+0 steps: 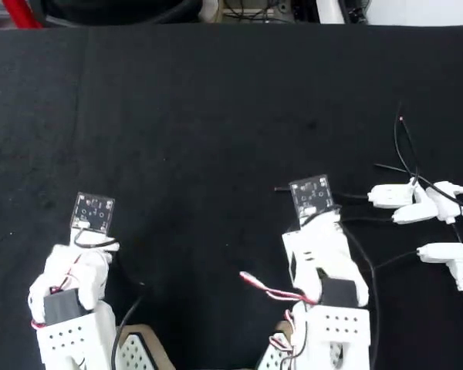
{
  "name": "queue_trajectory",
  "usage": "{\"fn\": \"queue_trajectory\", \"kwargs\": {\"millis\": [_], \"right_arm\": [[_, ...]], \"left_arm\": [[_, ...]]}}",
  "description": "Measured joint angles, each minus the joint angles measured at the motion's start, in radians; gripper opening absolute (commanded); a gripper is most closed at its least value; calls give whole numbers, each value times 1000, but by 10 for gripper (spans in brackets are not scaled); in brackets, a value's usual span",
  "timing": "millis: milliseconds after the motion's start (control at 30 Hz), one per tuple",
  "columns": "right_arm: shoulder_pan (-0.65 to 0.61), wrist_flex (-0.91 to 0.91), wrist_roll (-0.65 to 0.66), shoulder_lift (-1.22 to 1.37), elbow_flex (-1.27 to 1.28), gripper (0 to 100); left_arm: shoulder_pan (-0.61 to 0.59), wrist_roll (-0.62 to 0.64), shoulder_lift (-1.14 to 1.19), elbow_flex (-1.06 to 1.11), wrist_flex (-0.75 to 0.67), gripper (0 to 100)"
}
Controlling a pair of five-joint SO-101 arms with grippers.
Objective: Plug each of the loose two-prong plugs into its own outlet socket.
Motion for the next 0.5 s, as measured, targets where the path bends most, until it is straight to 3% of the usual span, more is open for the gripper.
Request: {"fn": "queue_trajectory", "kwargs": {"millis": [267, 500], "right_arm": [[0, 163, 0, -112, 2, 18], [-41, 193, 0, -124, 2, 18]], "left_arm": [[0, -5, 0, 0, 48, 70], [0, -5, 0, 0, 48, 70]]}}
